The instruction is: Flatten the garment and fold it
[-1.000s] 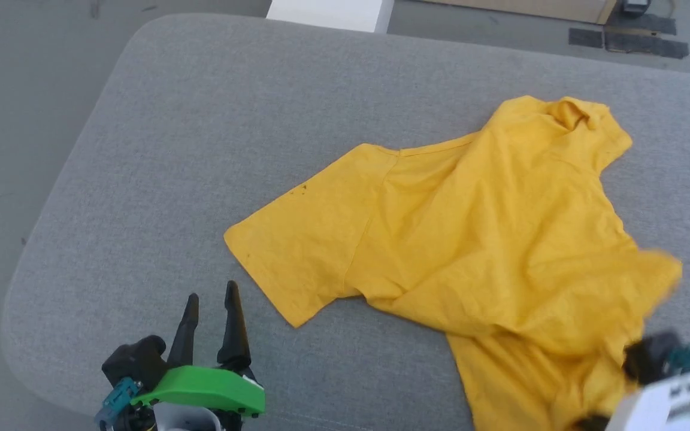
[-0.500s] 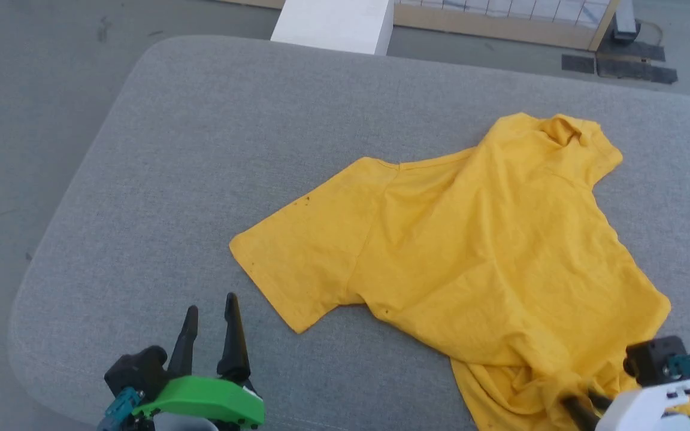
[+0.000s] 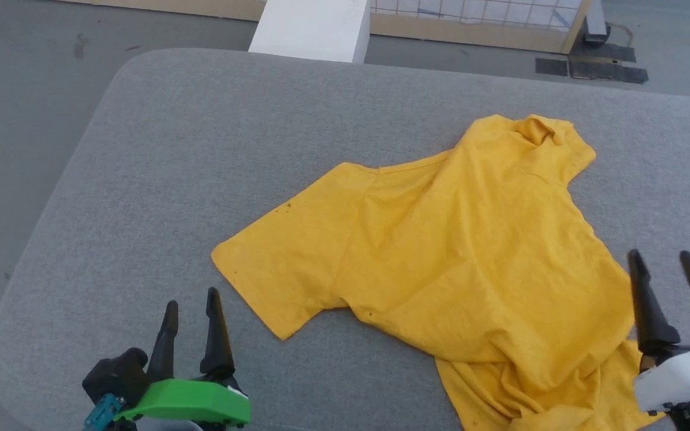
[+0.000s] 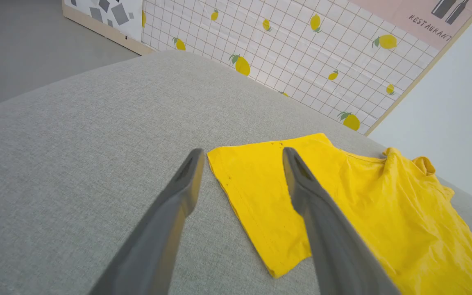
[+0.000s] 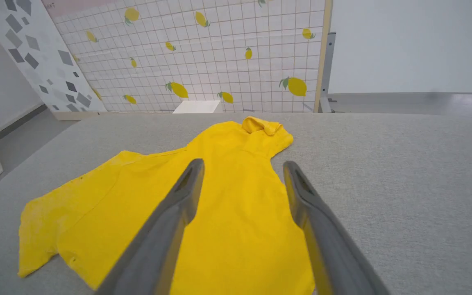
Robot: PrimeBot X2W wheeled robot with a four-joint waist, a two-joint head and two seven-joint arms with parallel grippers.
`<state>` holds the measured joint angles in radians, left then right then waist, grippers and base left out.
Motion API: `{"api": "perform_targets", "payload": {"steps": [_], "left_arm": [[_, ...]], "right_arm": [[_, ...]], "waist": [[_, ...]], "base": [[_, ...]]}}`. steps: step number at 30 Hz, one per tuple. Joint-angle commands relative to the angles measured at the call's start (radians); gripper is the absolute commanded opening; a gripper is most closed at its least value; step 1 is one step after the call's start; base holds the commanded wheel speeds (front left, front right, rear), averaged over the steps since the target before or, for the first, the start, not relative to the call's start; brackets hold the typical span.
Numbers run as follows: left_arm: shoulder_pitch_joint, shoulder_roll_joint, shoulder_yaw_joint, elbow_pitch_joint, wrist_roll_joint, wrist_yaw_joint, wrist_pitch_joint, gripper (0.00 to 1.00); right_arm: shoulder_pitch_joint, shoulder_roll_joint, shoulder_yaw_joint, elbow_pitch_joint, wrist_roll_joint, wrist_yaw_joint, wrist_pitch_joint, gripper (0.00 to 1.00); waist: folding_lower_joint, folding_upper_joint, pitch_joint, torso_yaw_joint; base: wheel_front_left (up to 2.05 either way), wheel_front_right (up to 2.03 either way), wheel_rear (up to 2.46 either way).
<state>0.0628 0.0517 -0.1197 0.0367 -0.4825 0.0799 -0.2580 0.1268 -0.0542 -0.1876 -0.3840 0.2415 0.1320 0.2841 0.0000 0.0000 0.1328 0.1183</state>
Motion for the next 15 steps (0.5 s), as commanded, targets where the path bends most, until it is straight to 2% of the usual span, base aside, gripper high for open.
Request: {"api": "perform_targets", "payload": {"steps": [1, 4, 8, 15], "left_arm": [[0.018, -0.001, 0.005, -0.01, 0.002, -0.007, -0.004, 1.0], [0.028, -0.001, 0.014, -0.029, 0.007, -0.014, -0.004, 1.0], [0.055, -0.001, 0.025, -0.043, 0.01, -0.012, -0.004, 1.0], [0.053, -0.001, 0.021, -0.03, 0.059, -0.012, -0.004, 1.0]], "right_arm": [[0.007, 0.002, -0.01, 0.016, -0.027, -0.001, -0.058, 1.0], [0.041, 0.003, -0.042, 0.081, -0.013, -0.001, -0.198, 1.0], [0.083, 0.004, -0.058, 0.189, 0.023, -0.001, -0.327, 1.0], [0.076, 0.004, -0.041, 0.276, 0.023, -0.001, -0.399, 1.0]], "waist": [[0.0, 0.0, 0.004, -0.013], [0.0, 0.0, 0.002, -0.025], [0.0, 0.0, -0.003, -0.042], [0.0, 0.0, -0.006, -0.057]], "base": [[0.0, 0.0, 0.0], [0.0, 0.0, 0.0], [0.0, 0.0, 0.0], [0.0, 0.0, 0.0]]}}
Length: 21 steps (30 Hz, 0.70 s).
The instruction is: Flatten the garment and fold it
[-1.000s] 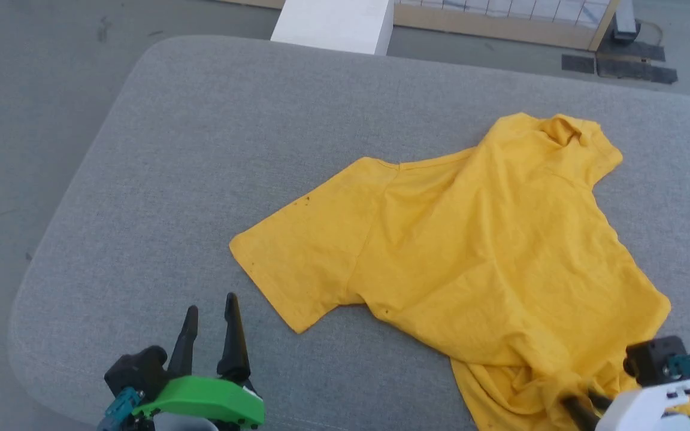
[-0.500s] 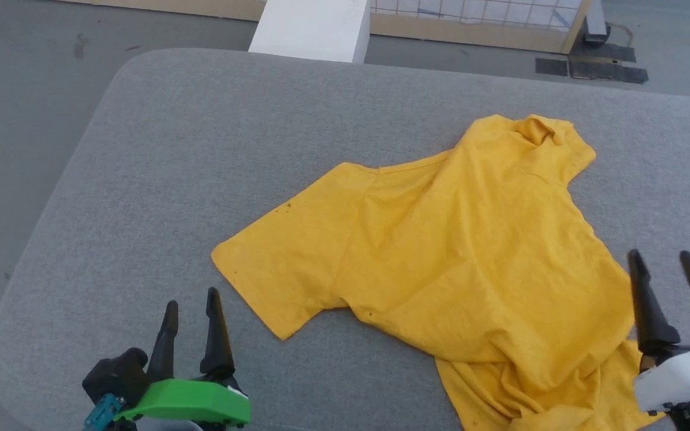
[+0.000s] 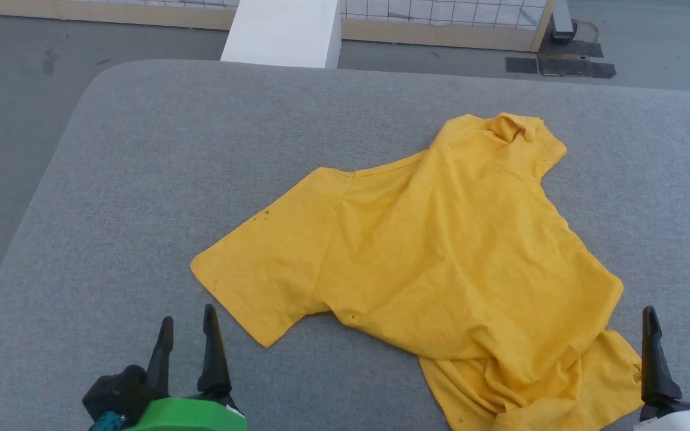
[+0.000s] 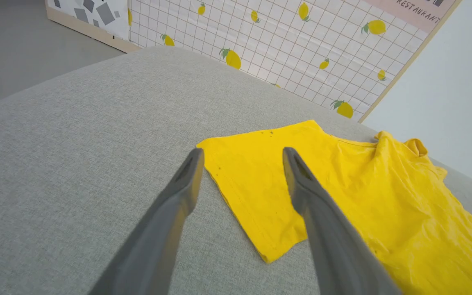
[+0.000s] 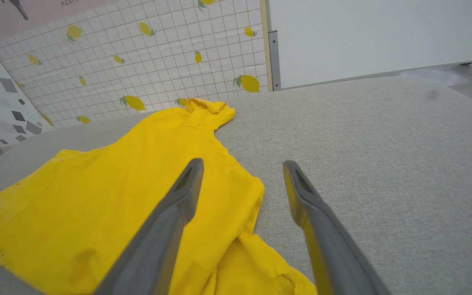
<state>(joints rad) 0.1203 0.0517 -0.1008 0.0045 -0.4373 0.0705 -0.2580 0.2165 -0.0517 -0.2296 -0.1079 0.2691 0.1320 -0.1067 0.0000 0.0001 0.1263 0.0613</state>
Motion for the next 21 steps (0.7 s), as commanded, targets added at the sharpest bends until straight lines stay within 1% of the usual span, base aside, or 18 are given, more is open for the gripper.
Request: {"api": "perform_targets", "payload": {"steps": [1, 4, 6, 10, 12, 14, 16, 19, 21], "left_arm": [[-0.015, 0.004, -0.004, 0.007, 0.025, -0.007, -0.004, 1.0], [-0.065, 0.034, -0.019, 0.023, 0.048, -0.017, 0.025, 1.0], [-0.115, 0.065, -0.026, 0.042, 0.064, -0.018, 0.081, 1.0], [-0.227, 0.12, -0.038, 0.101, 0.069, -0.021, 0.257, 1.0], [-0.286, 0.162, -0.057, 0.13, 0.087, -0.037, 0.342, 1.0], [-0.34, 0.19, -0.074, 0.157, 0.098, -0.049, 0.416, 1.0], [-0.383, 0.211, -0.087, 0.188, 0.107, -0.047, 0.506, 1.0], [-0.429, 0.221, -0.083, 0.241, 0.094, -0.018, 0.654, 1.0], [-0.449, 0.217, -0.073, 0.258, 0.074, 0.002, 0.727, 1.0]], "right_arm": [[-0.021, 0.001, -0.001, 0.001, -0.008, -0.001, -0.008, 1.0], [-0.035, 0.001, -0.006, -0.003, -0.011, -0.001, -0.005, 1.0], [-0.042, 0.001, -0.003, -0.005, -0.011, -0.001, -0.001, 1.0], [-0.051, 0.001, 0.013, -0.003, -0.003, -0.001, 0.009, 1.0], [-0.057, 0.001, 0.02, -0.001, -0.003, -0.001, 0.013, 1.0], [-0.064, 0.001, 0.026, -0.001, -0.001, -0.001, 0.018, 1.0], [-0.071, 0.001, 0.027, -0.001, -0.001, -0.001, 0.02, 1.0], [-0.081, 0.001, 0.023, 0.002, 0.0, -0.001, 0.024, 1.0], [-0.085, 0.001, 0.022, 0.002, 0.001, -0.001, 0.026, 1.0]], "waist": [[0.0, -0.0001, 0.002, -0.001], [0.0, -0.0001, 0.014, 0.001], [0.0, -0.0001, 0.026, 0.004], [0.0, -0.0001, 0.055, 0.003], [0.0, -0.0001, 0.073, -0.002], [0.0, -0.0001, 0.092, -0.008], [0.0, -0.0001, 0.112, -0.016], [0.0, -0.0001, 0.141, -0.028], [0.0, -0.0001, 0.159, -0.034]], "base": [[0.0, 0.0, 0.0], [0.0, 0.0, 0.0], [0.0, 0.0, 0.0], [0.0, 0.0, 0.0], [0.0, 0.0, 0.0], [0.0, 0.0, 0.0], [0.0, 0.0, 0.0], [0.0, 0.0, 0.0], [0.0, 0.0, 0.0]]}}
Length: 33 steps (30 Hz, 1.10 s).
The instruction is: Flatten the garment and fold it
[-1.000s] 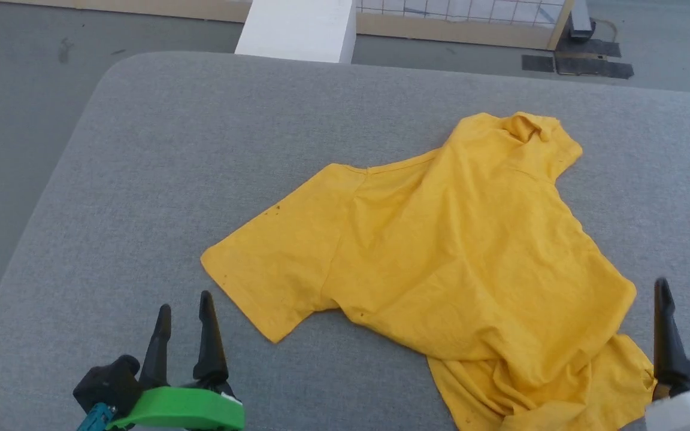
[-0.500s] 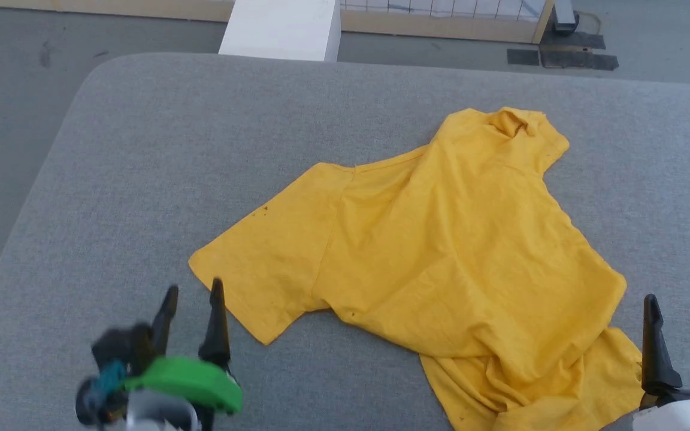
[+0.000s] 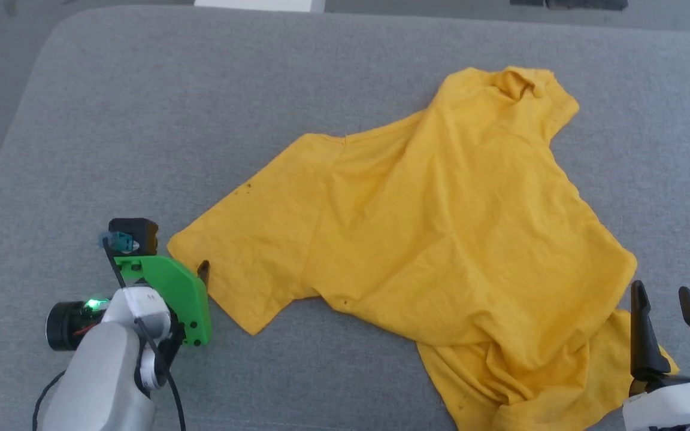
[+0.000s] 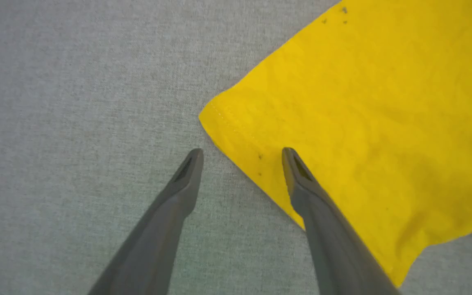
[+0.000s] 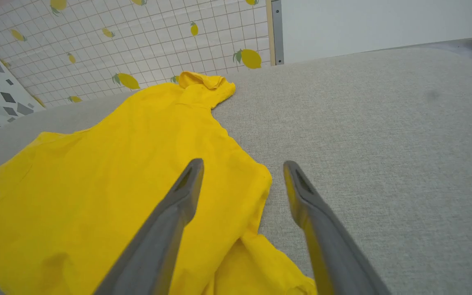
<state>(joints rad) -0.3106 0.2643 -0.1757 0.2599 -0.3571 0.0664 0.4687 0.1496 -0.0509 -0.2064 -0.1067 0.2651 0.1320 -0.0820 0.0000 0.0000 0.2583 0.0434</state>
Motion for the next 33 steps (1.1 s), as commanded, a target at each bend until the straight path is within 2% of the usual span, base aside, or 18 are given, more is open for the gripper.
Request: {"api": "perform_targets", "payload": {"steps": [1, 8, 11, 12, 13, 16, 20, 24, 27, 33], "left_arm": [[-0.025, 0.001, 0.005, 0.005, -0.015, 0.01, 0.022, 1.0], [-0.058, -0.045, 0.034, 0.057, -0.08, 0.045, 0.081, 1.0], [-0.066, -0.071, 0.04, 0.093, -0.116, 0.042, 0.104, 1.0], [-0.067, -0.08, 0.036, 0.104, -0.126, 0.038, 0.116, 0.91], [-0.068, -0.084, 0.031, 0.109, -0.13, 0.033, 0.122, 0.0], [-0.067, -0.09, 0.01, 0.129, -0.145, 0.001, 0.145, 0.0], [-0.06, -0.1, 0.008, 0.137, -0.153, -0.016, 0.101, 0.0], [-0.051, -0.122, 0.024, 0.133, -0.166, -0.026, 0.013, 0.0], [-0.044, -0.146, 0.049, 0.106, -0.178, -0.024, -0.093, 0.0], [0.051, -0.194, 0.089, -0.002, -0.266, -0.016, -0.21, 0.0]], "right_arm": [[-0.019, 0.001, -0.001, 0.0, 0.006, -0.001, 0.003, 1.0], [-0.031, 0.001, -0.006, -0.008, 0.002, -0.001, 0.009, 1.0], [-0.036, 0.001, -0.007, -0.014, -0.001, -0.001, 0.016, 1.0], [-0.037, 0.001, -0.009, -0.015, -0.003, -0.001, 0.018, 1.0], [-0.037, 0.001, -0.01, -0.017, -0.005, -0.001, 0.02, 1.0], [-0.039, 0.001, -0.014, -0.021, -0.009, -0.001, 0.027, 1.0], [-0.039, 0.001, -0.014, -0.022, -0.01, -0.001, 0.032, 1.0], [-0.035, 0.001, -0.01, -0.01, -0.005, -0.001, 0.03, 1.0], [-0.034, 0.001, -0.001, -0.001, 0.0, -0.001, 0.027, 1.0], [-0.027, 0.001, 0.012, 0.02, 0.012, -0.001, 0.021, 1.0]], "waist": [[0.0, 0.0, 0.035, -0.018], [0.0, 0.0, 0.075, -0.02], [0.0, 0.0, 0.079, -0.019], [0.0, 0.0, 0.08, -0.017], [0.0, 0.0, 0.08, -0.016], [0.0, 0.0, 0.08, -0.013], [0.0, 0.0, 0.071, -0.008], [0.0, 0.0, 0.05, 0.001], [0.0, 0.0, 0.026, 0.005], [0.0, 0.0, -0.02, 0.009]], "base": [[0.0, 0.0, 0.0], [0.0, 0.0, 0.0], [0.0, 0.0, 0.0], [0.0, 0.0, 0.0], [0.0, 0.0, 0.0], [0.0, 0.0, 0.0], [0.0, 0.0, 0.0], [0.0, 0.0, 0.0], [0.0, 0.0, 0.0], [0.0, 0.0, 0.0]]}}
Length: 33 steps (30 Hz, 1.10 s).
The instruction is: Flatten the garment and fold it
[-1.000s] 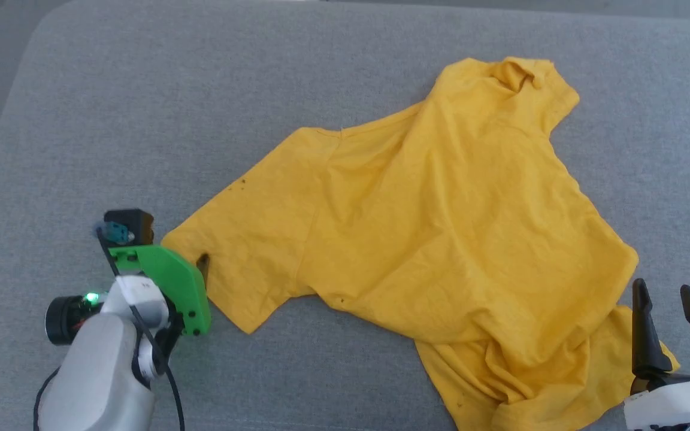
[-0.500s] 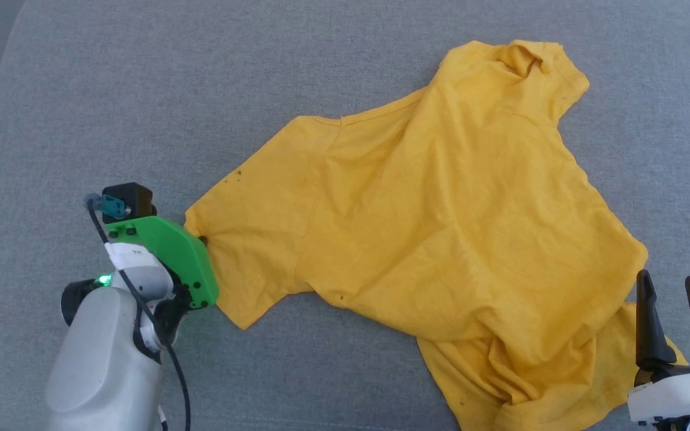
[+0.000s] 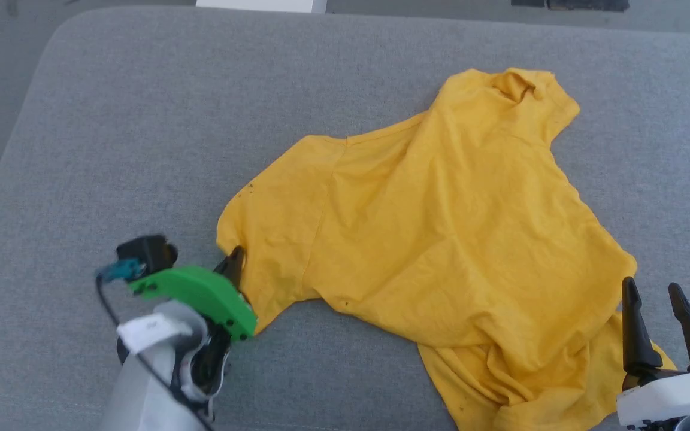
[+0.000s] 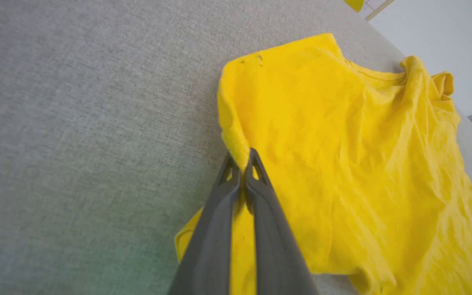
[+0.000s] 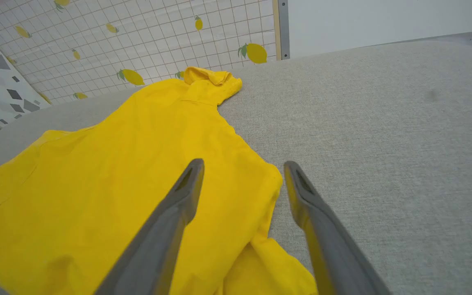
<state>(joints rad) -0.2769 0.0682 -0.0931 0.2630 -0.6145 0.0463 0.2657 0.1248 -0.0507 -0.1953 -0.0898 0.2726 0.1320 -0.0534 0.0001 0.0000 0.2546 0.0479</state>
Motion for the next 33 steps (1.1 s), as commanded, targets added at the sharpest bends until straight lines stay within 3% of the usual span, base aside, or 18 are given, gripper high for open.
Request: {"api": "perform_targets", "payload": {"steps": [1, 3, 4, 8, 12, 17, 21, 25, 33], "left_arm": [[0.043, 0.0, 0.014, -0.027, -0.021, 0.011, -0.017, 0.0], [0.103, -0.003, 0.039, -0.074, -0.042, 0.032, -0.039, 0.0], [0.212, -0.002, 0.096, -0.145, -0.062, 0.073, -0.068, 0.0], [0.341, 0.01, 0.178, -0.228, -0.093, 0.112, -0.087, 0.0], [0.413, 0.031, 0.22, -0.285, -0.109, 0.114, -0.09, 0.0], [0.405, 0.029, 0.195, -0.337, -0.116, 0.095, -0.084, 0.0], [0.364, 0.017, 0.15, -0.364, -0.118, 0.081, -0.09, 0.0], [0.319, 0.009, 0.1, -0.377, -0.111, 0.068, -0.09, 0.0], [0.244, -0.004, 0.015, -0.368, -0.111, 0.048, -0.098, 0.0]], "right_arm": [[0.0, 0.0, 0.001, 0.006, 0.006, -0.001, -0.009, 1.0], [0.005, 0.0, 0.001, 0.01, 0.009, -0.001, -0.011, 1.0], [0.01, 0.0, -0.001, 0.013, 0.01, -0.001, -0.012, 1.0], [0.016, 0.0, -0.006, 0.012, 0.009, -0.001, -0.009, 1.0], [0.023, 0.0, -0.014, 0.006, 0.003, -0.001, 0.0, 1.0], [-0.005, 0.0, 0.007, -0.022, -0.028, -0.001, 0.046, 1.0], [-0.117, 0.0, 0.047, -0.062, -0.091, -0.001, 0.177, 1.0], [-0.302, -0.057, 0.078, -0.064, -0.13, -0.001, 0.343, 1.0], [-0.657, -0.177, 0.122, 0.102, -0.107, -0.001, 0.677, 1.0]], "waist": [[-0.0001, 0.0, -0.021, 0.006], [-0.0001, 0.0, -0.027, 0.009], [-0.0001, 0.0, -0.032, 0.015], [-0.0001, 0.0, -0.037, 0.024], [-0.0001, 0.0, -0.04, 0.039], [-0.0001, 0.0, -0.036, 0.052], [-0.0001, 0.0, -0.014, 0.045], [-0.0001, 0.0, 0.025, 0.04], [-0.0001, 0.0, 0.118, 0.085]], "base": [[0.0, 0.0, 0.0], [0.0, 0.0, 0.0], [0.0, 0.0, 0.0], [0.0, 0.0, 0.0], [0.0, 0.0, 0.0], [0.0, 0.0, 0.0], [0.0, 0.0, 0.0], [0.0, 0.0, 0.0], [0.0, 0.0, 0.0]]}}
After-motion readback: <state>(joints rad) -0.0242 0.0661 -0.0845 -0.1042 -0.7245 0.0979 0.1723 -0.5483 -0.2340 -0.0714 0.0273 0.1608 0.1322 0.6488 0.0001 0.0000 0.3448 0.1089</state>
